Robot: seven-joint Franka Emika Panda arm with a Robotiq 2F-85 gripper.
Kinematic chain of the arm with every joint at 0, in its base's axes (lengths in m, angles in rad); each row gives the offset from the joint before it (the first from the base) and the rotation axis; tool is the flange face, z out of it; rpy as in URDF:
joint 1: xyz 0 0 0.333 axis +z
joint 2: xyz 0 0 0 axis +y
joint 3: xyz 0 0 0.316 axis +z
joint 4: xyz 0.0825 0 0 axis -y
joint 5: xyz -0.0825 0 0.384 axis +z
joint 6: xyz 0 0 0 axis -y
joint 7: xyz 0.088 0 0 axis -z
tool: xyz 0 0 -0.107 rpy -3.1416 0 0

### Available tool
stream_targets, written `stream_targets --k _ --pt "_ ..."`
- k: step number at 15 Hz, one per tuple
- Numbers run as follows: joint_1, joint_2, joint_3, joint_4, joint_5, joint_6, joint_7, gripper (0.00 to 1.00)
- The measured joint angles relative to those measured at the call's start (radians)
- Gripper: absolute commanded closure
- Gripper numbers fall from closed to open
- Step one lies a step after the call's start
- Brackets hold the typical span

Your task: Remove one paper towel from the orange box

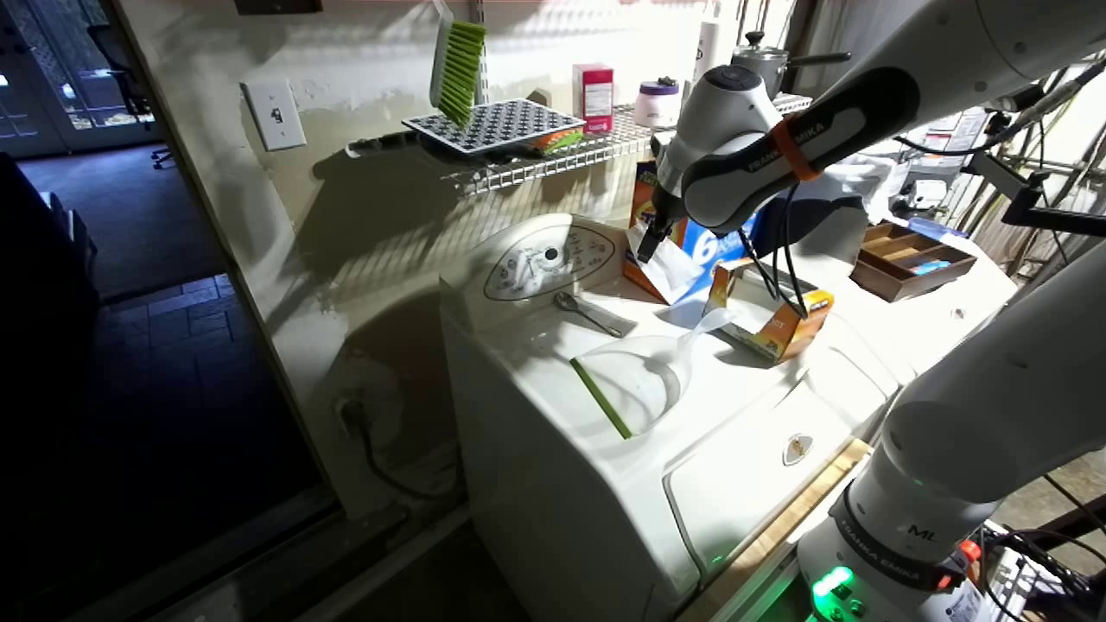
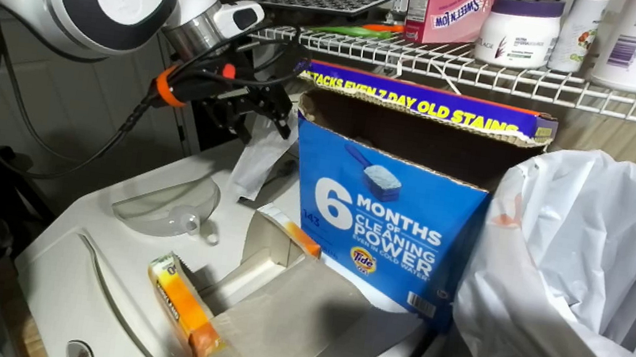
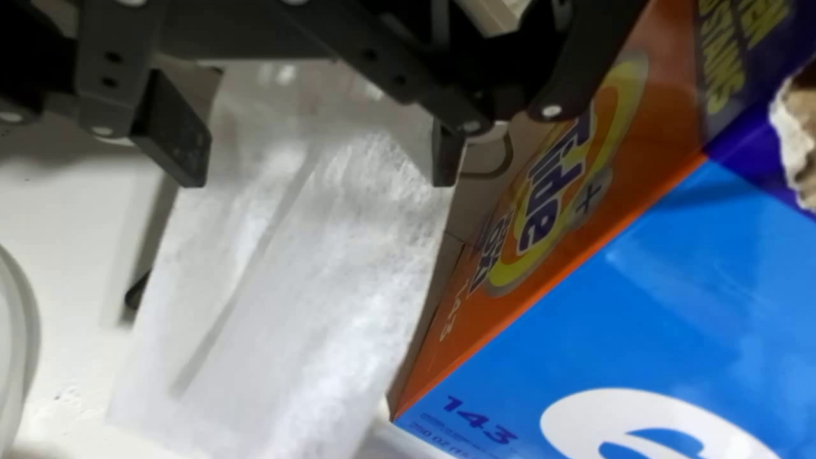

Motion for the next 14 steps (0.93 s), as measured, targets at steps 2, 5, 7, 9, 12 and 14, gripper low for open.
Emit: stream_targets --k 2,5,7,9,12,14 --pt "-0.008 0.001 0.0 0.014 0.037 -0.046 0.015 0.0" --pt "0.002 0.001 -0.003 0.035 0.117 -0.153 -0.022 0.0" --pt "-0.005 0.001 0.002 0.05 0.126 -0.181 0.0 0.0" --pt "0.002 0.001 0.001 0.063 0.154 -0.205 -0.018 0.0" --pt "0.018 0.001 -0.002 0.082 0.206 -0.251 -0.068 0.0" --pt "0.015 0.003 0.003 0.096 0.216 -0.268 -0.053 0.0"
